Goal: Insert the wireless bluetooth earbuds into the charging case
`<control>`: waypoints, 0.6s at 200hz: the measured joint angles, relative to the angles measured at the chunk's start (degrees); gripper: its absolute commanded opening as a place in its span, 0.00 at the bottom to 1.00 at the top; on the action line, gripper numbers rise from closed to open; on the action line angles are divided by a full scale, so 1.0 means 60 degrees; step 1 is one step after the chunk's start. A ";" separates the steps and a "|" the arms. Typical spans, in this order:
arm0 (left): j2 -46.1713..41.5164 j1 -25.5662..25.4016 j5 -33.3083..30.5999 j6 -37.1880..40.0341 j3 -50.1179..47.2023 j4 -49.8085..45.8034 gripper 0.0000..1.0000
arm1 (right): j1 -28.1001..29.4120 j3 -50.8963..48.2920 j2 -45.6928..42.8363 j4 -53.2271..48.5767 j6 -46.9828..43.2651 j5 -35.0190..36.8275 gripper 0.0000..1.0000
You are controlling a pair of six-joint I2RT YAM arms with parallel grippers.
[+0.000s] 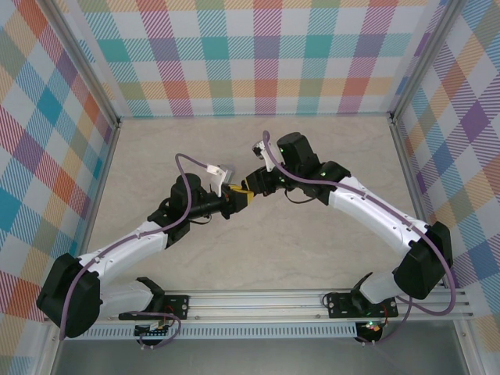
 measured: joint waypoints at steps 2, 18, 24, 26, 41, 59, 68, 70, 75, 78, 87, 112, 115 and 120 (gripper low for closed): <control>0.0000 0.0000 0.0000 0.0000 0.0000 0.0000 0.00 | 0.0000 0.0000 0.0000 -0.0004 0.0000 0.0000 0.20; -0.0007 0.0000 -0.0015 0.0000 0.0000 -0.0022 0.00 | 0.0015 0.0000 0.0000 -0.0015 0.0000 0.0040 0.21; -0.0018 0.0000 -0.0040 0.0004 0.0000 -0.0055 0.00 | 0.0029 0.0000 0.0000 -0.0015 0.0000 0.0073 0.21; -0.0022 0.0000 -0.0051 0.0000 0.0000 -0.0058 0.00 | 0.0033 0.0000 -0.0004 -0.0015 -0.0004 0.0076 0.20; -0.0058 0.0000 -0.0073 0.0004 0.0000 -0.0127 0.00 | 0.0055 0.0000 -0.0004 -0.0015 -0.0025 0.0127 0.20; -0.0113 0.0000 -0.0138 0.0004 0.0000 -0.0251 0.00 | 0.0091 0.0000 -0.0011 -0.0047 -0.0055 0.0186 0.20; -0.0127 0.0000 -0.0142 0.0004 0.0000 -0.0277 0.00 | 0.0117 0.0000 -0.0015 -0.0062 -0.0066 0.0233 0.20; -0.0127 0.0000 -0.0142 0.0004 0.0000 -0.0277 0.00 | 0.0117 0.0000 -0.0018 -0.0066 -0.0069 0.0244 0.20; -0.0127 0.0000 -0.0142 0.0004 0.0000 -0.0280 0.00 | 0.0131 0.0000 -0.0025 -0.0073 -0.0073 0.0259 0.20; -0.0127 0.0000 -0.0142 0.0004 0.0000 -0.0280 0.00 | 0.0135 0.0000 -0.0029 -0.0080 -0.0076 0.0273 0.20; -0.0127 0.0000 -0.0146 0.0004 0.0000 -0.0280 0.00 | 0.0157 0.0000 -0.0047 -0.0102 -0.0106 0.0324 0.20; -0.0131 0.0000 -0.0142 0.0015 0.0000 -0.0280 0.00 | 0.0189 0.0015 -0.0113 -0.0208 -0.0237 0.0404 0.20; -0.0135 0.0000 -0.0142 0.0018 0.0000 -0.0280 0.00 | 0.0193 0.0015 -0.0117 -0.0219 -0.0244 0.0408 0.20; -0.0138 0.0000 -0.0142 0.0036 0.0000 -0.0288 0.00 | 0.0200 0.0015 -0.0120 -0.0237 -0.0259 0.0412 0.20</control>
